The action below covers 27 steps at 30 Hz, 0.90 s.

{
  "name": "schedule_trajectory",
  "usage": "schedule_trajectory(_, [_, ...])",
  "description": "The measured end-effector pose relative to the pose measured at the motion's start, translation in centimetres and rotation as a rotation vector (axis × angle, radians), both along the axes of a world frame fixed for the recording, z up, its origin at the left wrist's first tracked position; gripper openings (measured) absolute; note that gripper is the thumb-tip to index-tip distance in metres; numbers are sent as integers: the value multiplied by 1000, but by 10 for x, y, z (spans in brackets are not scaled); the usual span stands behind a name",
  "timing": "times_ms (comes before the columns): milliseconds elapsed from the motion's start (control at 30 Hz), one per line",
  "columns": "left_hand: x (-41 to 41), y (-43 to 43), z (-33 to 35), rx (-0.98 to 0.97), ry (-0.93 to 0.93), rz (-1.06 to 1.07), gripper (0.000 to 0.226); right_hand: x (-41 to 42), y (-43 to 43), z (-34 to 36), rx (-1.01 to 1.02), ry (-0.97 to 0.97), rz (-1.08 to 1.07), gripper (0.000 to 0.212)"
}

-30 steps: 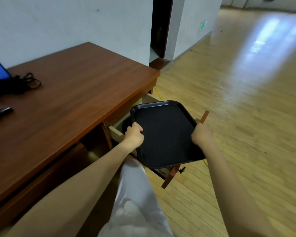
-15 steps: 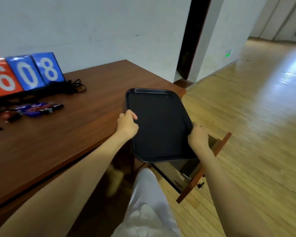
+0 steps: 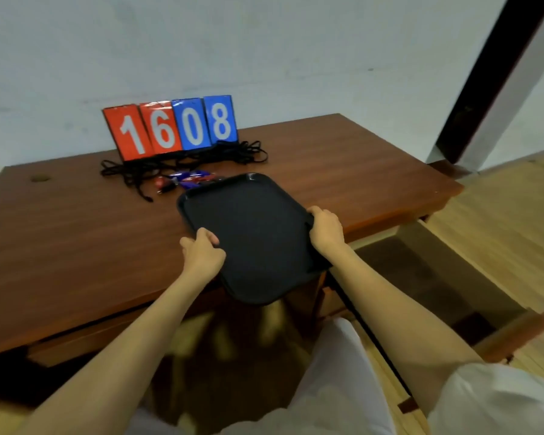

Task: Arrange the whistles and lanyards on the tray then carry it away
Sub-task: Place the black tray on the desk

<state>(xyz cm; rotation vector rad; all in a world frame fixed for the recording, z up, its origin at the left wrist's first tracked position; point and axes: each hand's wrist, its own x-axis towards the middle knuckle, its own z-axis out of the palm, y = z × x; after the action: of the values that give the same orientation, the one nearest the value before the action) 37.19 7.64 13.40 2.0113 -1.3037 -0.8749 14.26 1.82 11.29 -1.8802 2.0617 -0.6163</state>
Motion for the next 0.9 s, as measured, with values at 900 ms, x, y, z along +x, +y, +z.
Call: schedule_trajectory(900, [108,-4,-15,143,-777,-347,47,125,2,8,399,387,477,62])
